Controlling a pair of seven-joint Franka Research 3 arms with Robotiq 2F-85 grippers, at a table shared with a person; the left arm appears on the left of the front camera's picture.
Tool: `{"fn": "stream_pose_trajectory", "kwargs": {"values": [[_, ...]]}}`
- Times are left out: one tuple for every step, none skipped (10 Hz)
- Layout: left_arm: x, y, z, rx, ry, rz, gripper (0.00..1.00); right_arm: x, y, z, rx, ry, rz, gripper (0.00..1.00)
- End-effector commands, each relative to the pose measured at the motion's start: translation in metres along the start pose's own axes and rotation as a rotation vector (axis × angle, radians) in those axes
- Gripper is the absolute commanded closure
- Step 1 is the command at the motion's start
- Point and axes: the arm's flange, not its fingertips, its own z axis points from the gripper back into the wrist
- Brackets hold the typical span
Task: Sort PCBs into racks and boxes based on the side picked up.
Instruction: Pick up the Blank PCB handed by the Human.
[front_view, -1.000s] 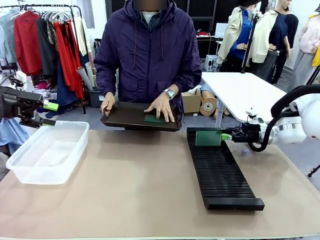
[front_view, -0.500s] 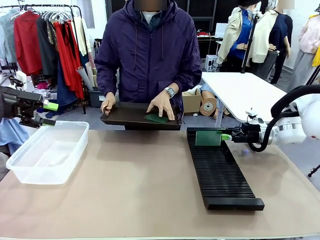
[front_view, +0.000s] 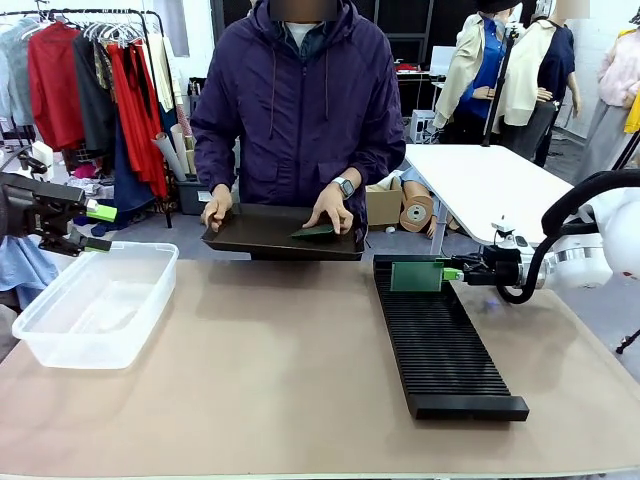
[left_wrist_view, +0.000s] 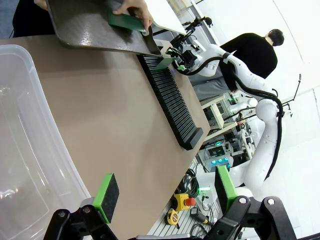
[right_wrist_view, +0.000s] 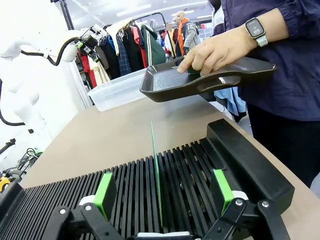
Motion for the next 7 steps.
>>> {"fn": "stream_pose_trajectory", "kwargs": {"values": [[0.0,-0.001,0.001,0.001,-0.001,0.0,0.0,0.001,0.0,0.0,0.002,0.002,0.0,0.0],[0.0,-0.001,0.001,0.001,-0.001,0.0,0.0,0.001,0.0,0.0,0.002,0.002,0.0,0.0],[0.0,-0.001,0.001,0.001,-0.001,0.0,0.0,0.001,0.0,0.0,0.002,0.002,0.0,0.0],[0.0,-0.001,0.001,0.001,-0.001,0.0,0.0,0.001,0.0,0.0,0.002,0.002,0.0,0.0],[0.0,-0.001,0.001,0.001,-0.001,0.0,0.0,0.0,0.0,0.0,0.0,0.0,0.0,0.0],[0.0,-0.001,0.001,0.001,-0.001,0.0,0.0,0.014,0.003,0.002,0.007,0.016,0.0,0.0],[0.0,-0.001,0.001,0.001,-0.001,0.0,0.0,0.029,0.007,0.004,-0.002,0.001,0.009,0.0]]}}
